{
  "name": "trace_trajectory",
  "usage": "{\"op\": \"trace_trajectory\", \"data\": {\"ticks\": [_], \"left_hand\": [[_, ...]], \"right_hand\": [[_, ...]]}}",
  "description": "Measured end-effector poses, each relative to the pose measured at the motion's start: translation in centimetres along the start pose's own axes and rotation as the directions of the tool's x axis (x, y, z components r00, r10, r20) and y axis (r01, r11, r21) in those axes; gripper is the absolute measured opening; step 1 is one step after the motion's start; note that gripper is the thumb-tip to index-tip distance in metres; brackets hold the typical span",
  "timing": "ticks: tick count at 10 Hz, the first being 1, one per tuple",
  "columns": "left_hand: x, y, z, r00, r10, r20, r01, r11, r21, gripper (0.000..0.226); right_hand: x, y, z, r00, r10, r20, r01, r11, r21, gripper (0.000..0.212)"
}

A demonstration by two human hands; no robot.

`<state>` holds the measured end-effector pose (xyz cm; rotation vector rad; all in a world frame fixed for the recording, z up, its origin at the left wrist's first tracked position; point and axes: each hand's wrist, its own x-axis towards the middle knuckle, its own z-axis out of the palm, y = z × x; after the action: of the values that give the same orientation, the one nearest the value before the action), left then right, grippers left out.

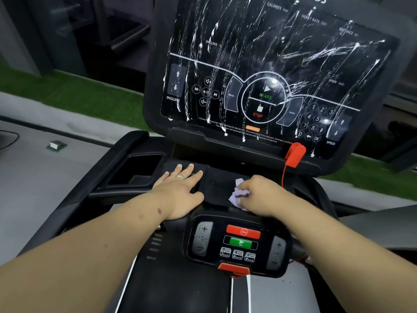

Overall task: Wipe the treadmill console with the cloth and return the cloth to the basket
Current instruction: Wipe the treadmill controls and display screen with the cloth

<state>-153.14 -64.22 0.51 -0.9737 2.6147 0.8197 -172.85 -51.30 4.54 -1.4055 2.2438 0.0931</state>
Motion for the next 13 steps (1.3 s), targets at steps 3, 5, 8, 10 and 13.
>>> {"op": "trace_trajectory", "data": {"ticks": [3,5,8,10,13], "left_hand": [[0.0,0.1,-0.1,1.0,-0.002,0.001,0.002,1.0,0.002,0.069],[-0.1,0.1,-0.1,1.0,-0.004,-0.001,0.004,1.0,0.003,0.068],[-0.1,0.0,-0.1,1.0,-0.005,0.0,0.005,1.0,-0.001,0.069],[0.1,-0.1,0.0,1.0,0.0,0.0,0.0,1.0,-0.009,0.069],[0.1,0.0,0.0,1.0,-0.002,0.002,0.002,1.0,0.003,0.069]], "right_hand": [[-1.0,1.5,-2.1,0.995,-0.083,0.049,0.089,0.987,-0.131,0.028],[-0.2,1.3,-1.2,0.982,0.134,-0.13,-0.15,0.981,-0.123,0.013],[0.4,2.4,-0.7,0.949,0.231,-0.215,-0.228,0.973,0.04,0.017],[-1.3,3.0,-0.3,0.972,0.213,-0.094,-0.206,0.975,0.084,0.013],[-0.2,2.4,0.1,0.98,0.197,-0.036,-0.189,0.969,0.159,0.016]]}}
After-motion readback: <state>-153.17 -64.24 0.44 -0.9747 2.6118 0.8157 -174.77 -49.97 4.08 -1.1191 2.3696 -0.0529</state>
